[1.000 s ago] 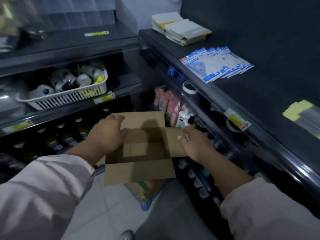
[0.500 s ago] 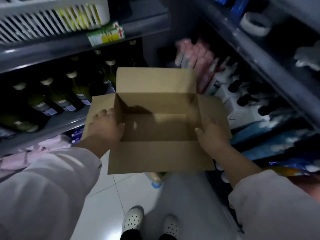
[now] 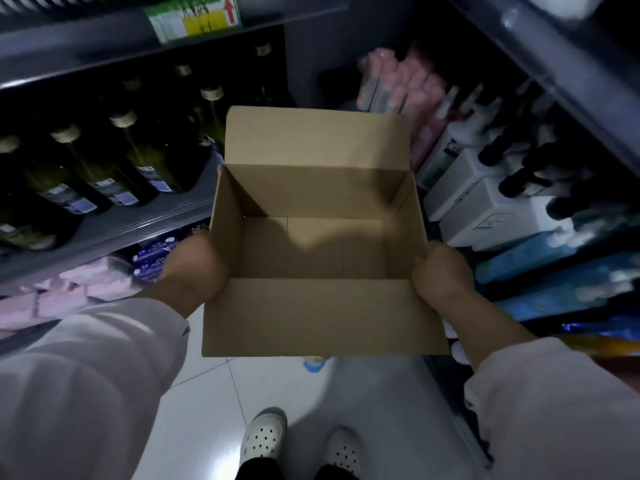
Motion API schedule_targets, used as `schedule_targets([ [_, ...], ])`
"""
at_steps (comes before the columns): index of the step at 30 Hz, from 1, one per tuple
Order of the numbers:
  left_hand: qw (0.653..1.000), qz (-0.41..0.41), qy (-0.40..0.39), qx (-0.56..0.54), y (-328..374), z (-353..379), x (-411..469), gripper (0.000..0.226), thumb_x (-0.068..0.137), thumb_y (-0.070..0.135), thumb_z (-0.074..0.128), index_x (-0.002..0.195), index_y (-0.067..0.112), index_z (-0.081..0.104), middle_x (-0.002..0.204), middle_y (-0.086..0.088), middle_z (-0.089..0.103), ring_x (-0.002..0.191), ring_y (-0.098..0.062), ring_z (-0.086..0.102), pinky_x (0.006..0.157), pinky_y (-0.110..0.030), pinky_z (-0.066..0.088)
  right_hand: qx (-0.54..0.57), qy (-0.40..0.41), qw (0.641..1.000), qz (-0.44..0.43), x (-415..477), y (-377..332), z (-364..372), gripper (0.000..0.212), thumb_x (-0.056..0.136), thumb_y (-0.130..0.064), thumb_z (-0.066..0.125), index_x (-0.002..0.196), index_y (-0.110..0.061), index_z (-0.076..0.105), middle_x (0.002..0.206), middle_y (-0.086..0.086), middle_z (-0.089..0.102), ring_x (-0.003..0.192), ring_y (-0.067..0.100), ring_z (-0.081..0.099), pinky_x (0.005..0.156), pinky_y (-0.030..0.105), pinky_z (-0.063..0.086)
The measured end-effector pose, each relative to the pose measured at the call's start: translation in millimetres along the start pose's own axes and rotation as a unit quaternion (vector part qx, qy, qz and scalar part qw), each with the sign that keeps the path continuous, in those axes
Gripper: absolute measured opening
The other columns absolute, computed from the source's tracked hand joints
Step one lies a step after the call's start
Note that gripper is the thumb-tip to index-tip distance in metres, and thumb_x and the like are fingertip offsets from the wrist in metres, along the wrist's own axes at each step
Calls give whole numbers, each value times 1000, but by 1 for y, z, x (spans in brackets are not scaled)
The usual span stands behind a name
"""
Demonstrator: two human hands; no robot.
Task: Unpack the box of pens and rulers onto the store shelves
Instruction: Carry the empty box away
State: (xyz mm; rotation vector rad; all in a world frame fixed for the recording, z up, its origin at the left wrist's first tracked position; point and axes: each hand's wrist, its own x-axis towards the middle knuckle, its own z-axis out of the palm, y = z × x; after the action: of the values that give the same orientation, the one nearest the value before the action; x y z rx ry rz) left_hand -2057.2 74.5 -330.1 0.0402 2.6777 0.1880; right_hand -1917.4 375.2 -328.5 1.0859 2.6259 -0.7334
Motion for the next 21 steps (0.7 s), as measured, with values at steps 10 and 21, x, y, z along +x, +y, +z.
schedule_targets([
  [10, 990, 77, 108, -45, 10, -77, -98, 20, 93, 8, 43, 111, 0, 44, 91, -23, 58, 90, -41, 58, 67, -37, 39, -16, 89, 996, -18, -93, 3, -78, 15, 99, -12, 40, 93, -2, 49, 93, 17, 59, 71, 21, 44, 58, 30, 31],
  [21, 950, 276, 126, -73, 32, -153, -195, 67, 94, 11, 47, 149, 15, 9, 100, -27, 65, 82, -39, 63, 67, -35, 46, -29, 163, 985, 50, -241, 18, -179, 15, 98, -16, 41, 107, -8, 48, 98, 11, 63, 85, 28, 61, 62, 29, 37],
])
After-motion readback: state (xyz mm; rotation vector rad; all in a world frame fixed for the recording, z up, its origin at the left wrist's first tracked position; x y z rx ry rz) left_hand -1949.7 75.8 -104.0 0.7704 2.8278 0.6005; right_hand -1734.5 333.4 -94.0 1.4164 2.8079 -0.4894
